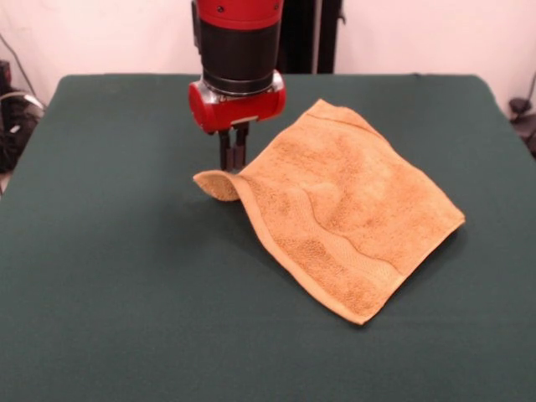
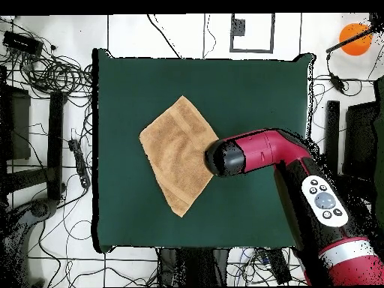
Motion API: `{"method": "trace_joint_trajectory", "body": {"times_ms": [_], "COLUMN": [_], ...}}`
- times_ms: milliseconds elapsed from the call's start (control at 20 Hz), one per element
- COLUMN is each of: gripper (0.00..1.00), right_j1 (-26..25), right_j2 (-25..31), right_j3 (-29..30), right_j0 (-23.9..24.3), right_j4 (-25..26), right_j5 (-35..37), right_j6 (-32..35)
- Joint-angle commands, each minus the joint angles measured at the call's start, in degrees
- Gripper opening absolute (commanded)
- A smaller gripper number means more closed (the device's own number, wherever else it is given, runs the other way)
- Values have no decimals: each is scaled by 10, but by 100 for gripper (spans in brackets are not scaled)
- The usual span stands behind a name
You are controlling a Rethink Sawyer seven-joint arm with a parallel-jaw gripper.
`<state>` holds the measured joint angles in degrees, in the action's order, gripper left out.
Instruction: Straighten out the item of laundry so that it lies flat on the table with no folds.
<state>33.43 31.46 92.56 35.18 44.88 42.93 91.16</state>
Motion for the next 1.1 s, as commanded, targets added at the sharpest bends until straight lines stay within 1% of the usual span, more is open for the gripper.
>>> {"method": "trace_joint_trajectory", "body": {"times_ms": [50,1100], "gripper": [0,0], "right_j1": [-31,-30], "right_j2": [17,18], "right_j3": [4,6], "right_j0": [-13,-12], "right_j4": [22,20], "right_j5": [5,7], "right_j6": [-96,-99]}}
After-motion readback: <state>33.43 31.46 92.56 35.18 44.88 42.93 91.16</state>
